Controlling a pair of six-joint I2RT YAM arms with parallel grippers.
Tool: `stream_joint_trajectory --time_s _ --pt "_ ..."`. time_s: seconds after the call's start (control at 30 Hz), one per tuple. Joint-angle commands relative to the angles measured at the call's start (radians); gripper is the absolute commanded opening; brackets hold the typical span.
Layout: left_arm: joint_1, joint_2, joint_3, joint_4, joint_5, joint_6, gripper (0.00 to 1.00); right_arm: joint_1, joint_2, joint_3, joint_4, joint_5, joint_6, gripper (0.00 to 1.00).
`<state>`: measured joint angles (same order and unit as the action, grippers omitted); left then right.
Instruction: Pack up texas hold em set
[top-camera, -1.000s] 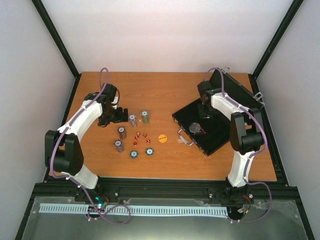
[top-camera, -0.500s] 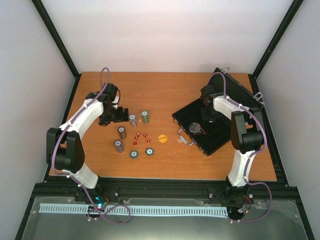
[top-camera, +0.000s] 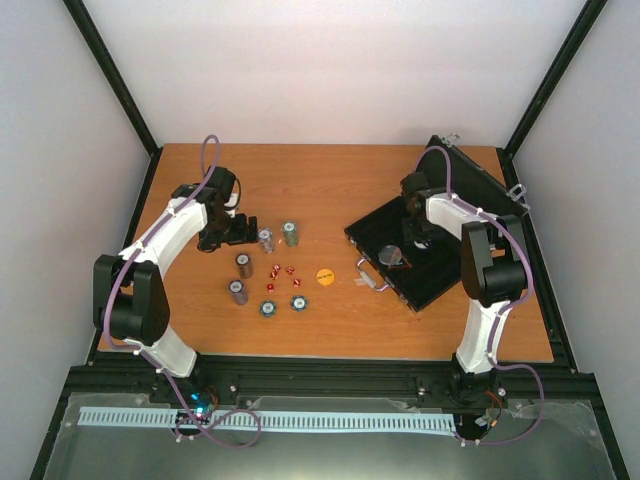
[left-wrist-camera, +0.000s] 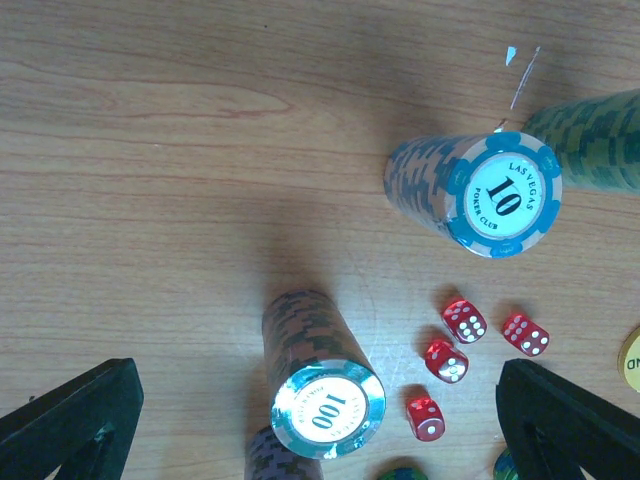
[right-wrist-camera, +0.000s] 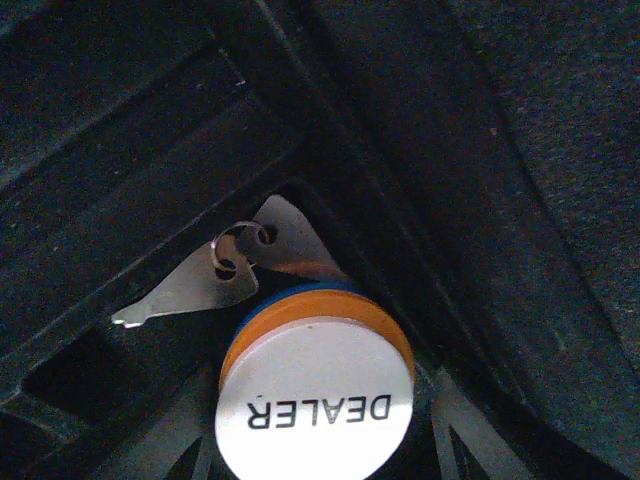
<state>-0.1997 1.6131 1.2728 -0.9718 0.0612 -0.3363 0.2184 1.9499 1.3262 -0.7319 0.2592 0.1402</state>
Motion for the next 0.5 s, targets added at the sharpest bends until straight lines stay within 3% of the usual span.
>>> stream_joint_trajectory --time_s 0.0,0.4,0.47 --pt "-0.004 0.006 0.039 0.002 0.012 0.012 1.0 -0.016 0.008 -0.024 0.005 -0.004 0.01 0.62" --pt "-0.004 0.001 0.041 0.008 0.02 0.011 1.0 -0.008 -0.096 -0.019 -0.035 -0.085 0.016 0.65" --pt "-0.004 -0.002 0.042 0.007 0.019 0.012 1.0 0.006 -0.136 -0.004 -0.049 -0.09 0.013 0.71"
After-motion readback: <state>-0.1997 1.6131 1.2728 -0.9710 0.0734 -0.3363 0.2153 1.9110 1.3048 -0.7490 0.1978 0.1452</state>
